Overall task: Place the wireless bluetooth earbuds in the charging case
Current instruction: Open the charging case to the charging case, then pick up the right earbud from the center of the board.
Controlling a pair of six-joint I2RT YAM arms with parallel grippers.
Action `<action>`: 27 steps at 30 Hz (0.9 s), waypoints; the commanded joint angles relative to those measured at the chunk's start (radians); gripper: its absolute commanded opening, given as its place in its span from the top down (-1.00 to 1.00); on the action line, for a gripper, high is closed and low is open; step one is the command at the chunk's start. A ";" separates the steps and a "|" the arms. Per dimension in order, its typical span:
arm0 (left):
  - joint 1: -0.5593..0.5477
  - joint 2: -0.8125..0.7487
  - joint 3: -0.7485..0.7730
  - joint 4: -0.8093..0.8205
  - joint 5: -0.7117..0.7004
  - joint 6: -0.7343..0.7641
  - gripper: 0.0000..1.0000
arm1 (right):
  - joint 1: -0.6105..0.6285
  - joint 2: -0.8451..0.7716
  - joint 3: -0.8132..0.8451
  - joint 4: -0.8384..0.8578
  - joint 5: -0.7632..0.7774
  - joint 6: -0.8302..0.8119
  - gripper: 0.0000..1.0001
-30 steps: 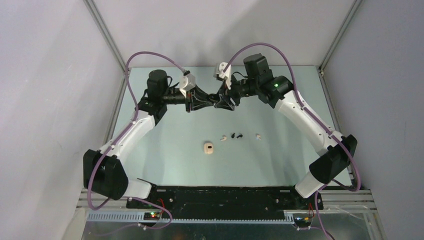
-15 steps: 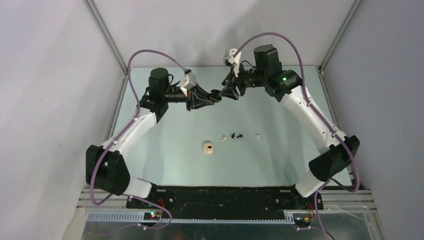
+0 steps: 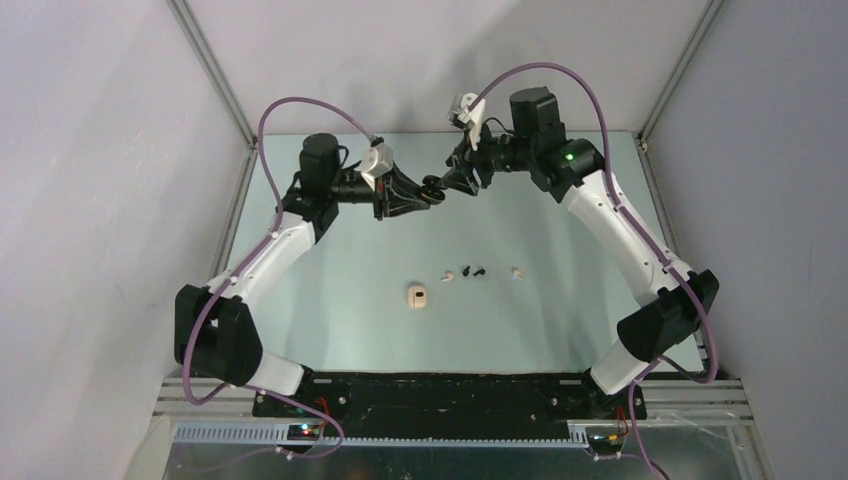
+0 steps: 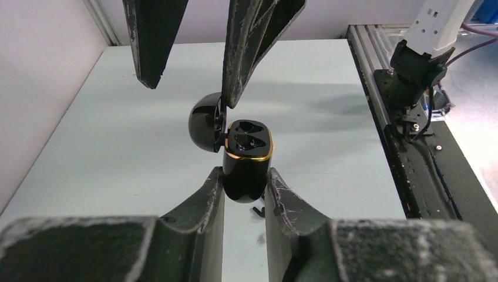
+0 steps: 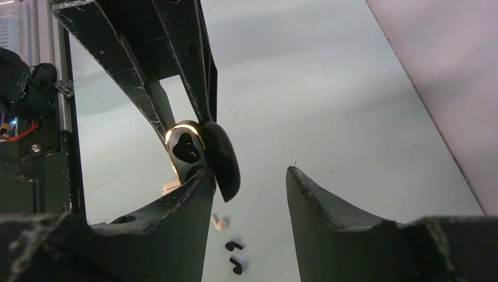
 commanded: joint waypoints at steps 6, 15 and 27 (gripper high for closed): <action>0.012 0.021 0.068 0.052 0.040 -0.061 1.00 | -0.053 -0.104 0.029 0.045 -0.049 0.087 -0.09; 0.034 -0.007 0.037 0.126 -0.010 -0.221 1.00 | -0.133 -0.248 -0.248 -0.054 -0.075 -0.053 -0.07; 0.094 -0.103 -0.104 0.492 -0.135 -0.674 1.00 | -0.104 -0.166 -0.487 -0.135 0.025 -0.233 0.24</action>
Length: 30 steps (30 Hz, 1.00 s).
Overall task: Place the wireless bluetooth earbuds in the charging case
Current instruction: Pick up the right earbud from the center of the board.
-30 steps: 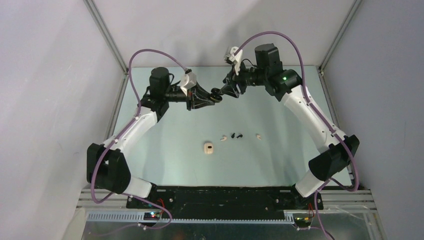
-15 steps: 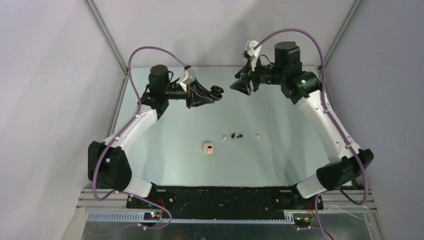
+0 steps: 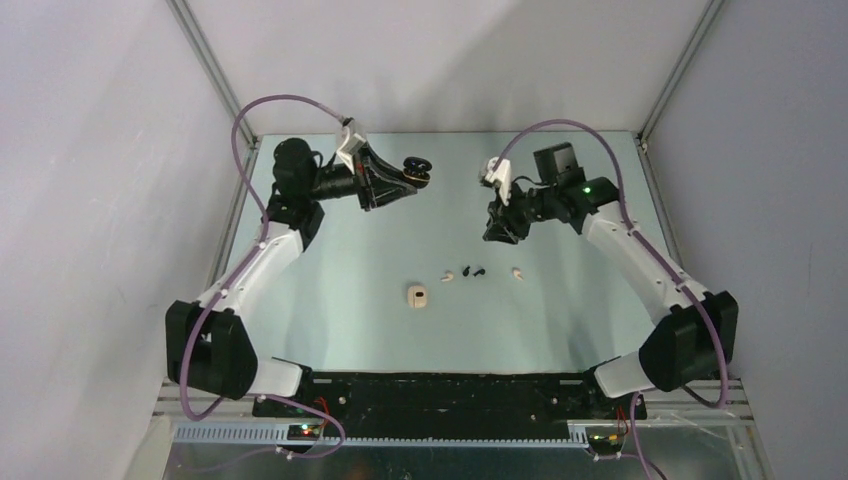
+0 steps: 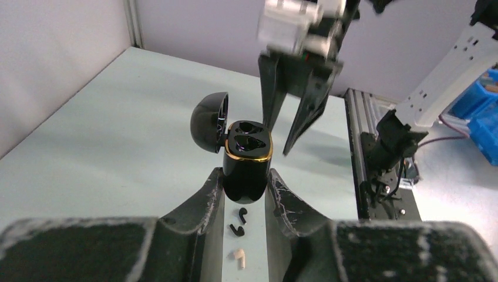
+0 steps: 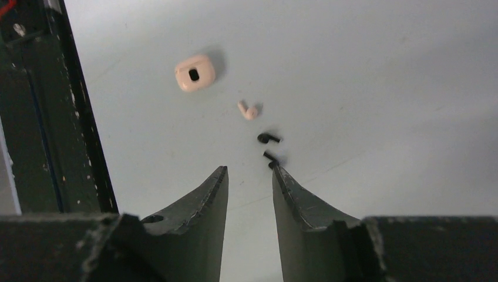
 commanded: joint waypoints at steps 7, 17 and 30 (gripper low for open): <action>0.030 -0.111 -0.113 0.303 -0.167 -0.261 1.00 | 0.055 -0.004 -0.317 0.267 0.153 -0.084 0.27; 0.031 -0.189 -0.226 0.261 -0.173 -0.249 1.00 | 0.071 0.122 -0.356 0.424 0.157 -0.265 0.29; 0.038 -0.199 -0.230 0.222 -0.181 -0.232 1.00 | 0.077 0.348 -0.235 0.446 0.212 -0.364 0.29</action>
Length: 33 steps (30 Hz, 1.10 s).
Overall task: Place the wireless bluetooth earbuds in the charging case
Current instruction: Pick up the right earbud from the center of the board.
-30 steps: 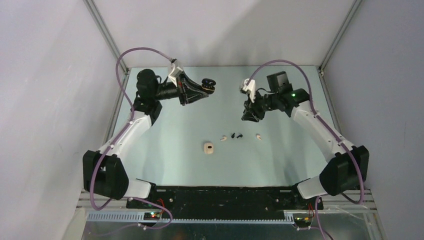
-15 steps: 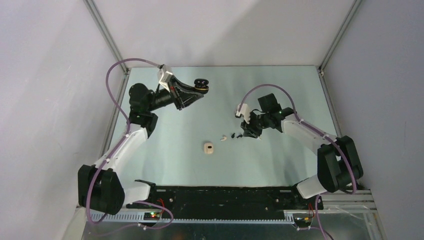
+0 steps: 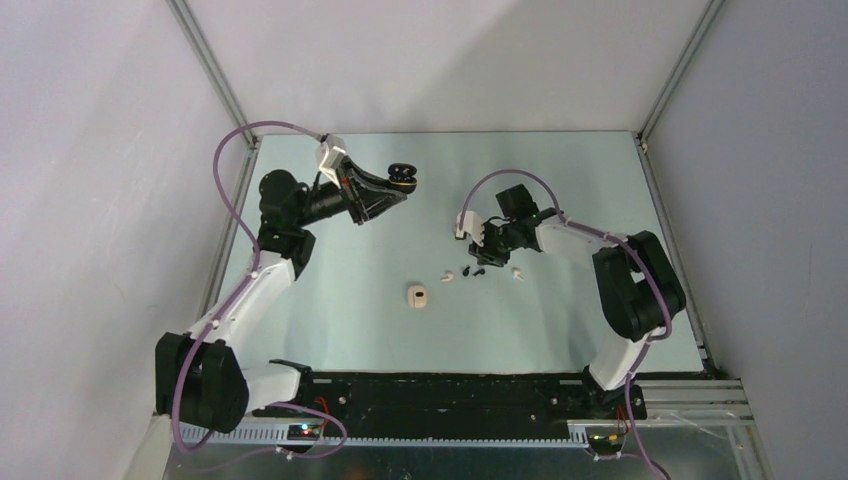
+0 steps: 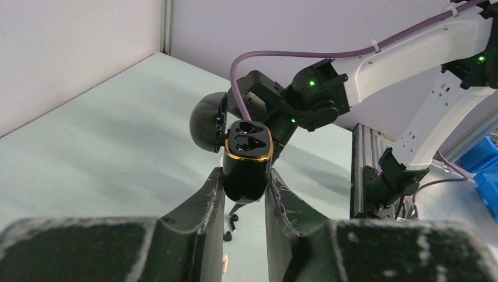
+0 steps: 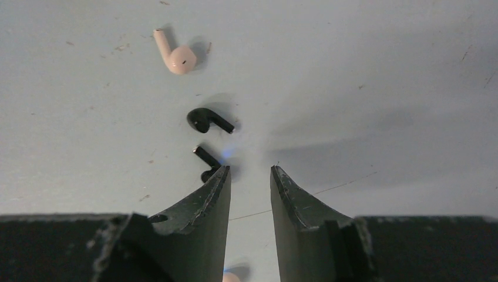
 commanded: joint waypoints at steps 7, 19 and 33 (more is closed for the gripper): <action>0.008 -0.028 0.001 -0.007 -0.020 0.005 1.00 | 0.005 0.082 0.077 -0.018 0.022 -0.109 0.29; 0.009 -0.026 -0.009 -0.007 -0.029 0.011 1.00 | 0.016 0.069 0.077 -0.096 0.001 -0.116 0.29; 0.009 -0.044 -0.031 -0.007 -0.042 0.012 1.00 | -0.026 -0.063 0.059 -0.111 0.172 0.335 0.41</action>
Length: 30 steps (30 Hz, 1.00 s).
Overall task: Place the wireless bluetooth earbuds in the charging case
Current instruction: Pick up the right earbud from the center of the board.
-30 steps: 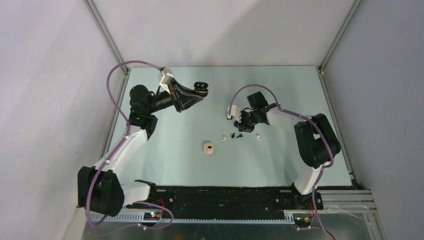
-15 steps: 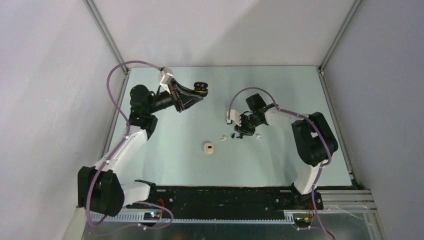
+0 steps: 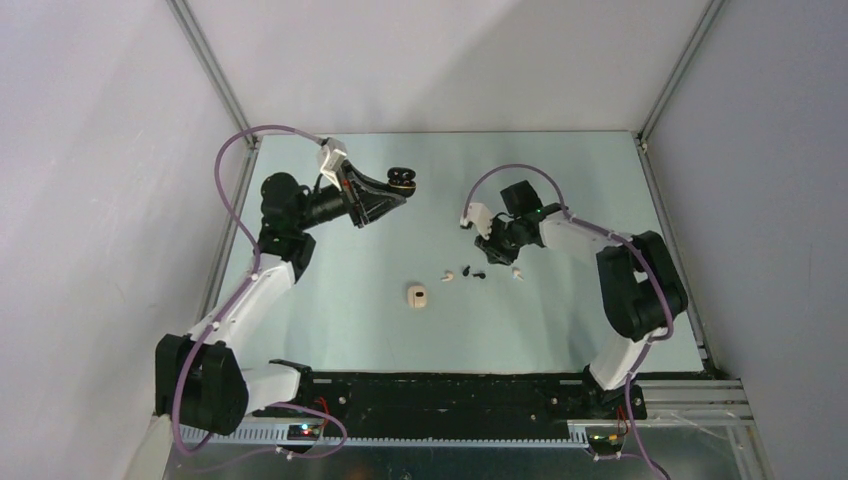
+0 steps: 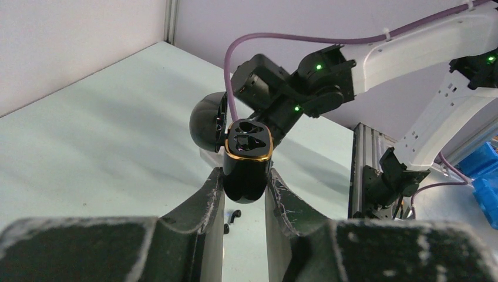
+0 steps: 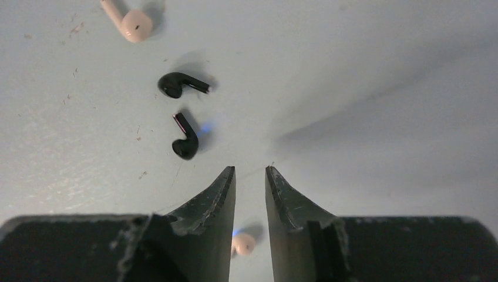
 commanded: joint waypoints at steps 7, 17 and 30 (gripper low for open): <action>0.007 -0.032 -0.003 0.023 -0.027 0.009 1.00 | 0.061 -0.176 -0.067 -0.054 0.128 0.433 0.36; 0.006 -0.044 -0.004 0.019 -0.032 0.015 1.00 | 0.103 -0.124 -0.099 -0.008 0.138 0.492 0.40; 0.009 -0.063 -0.025 0.015 -0.038 0.021 1.00 | 0.125 -0.055 -0.099 0.043 0.157 0.441 0.48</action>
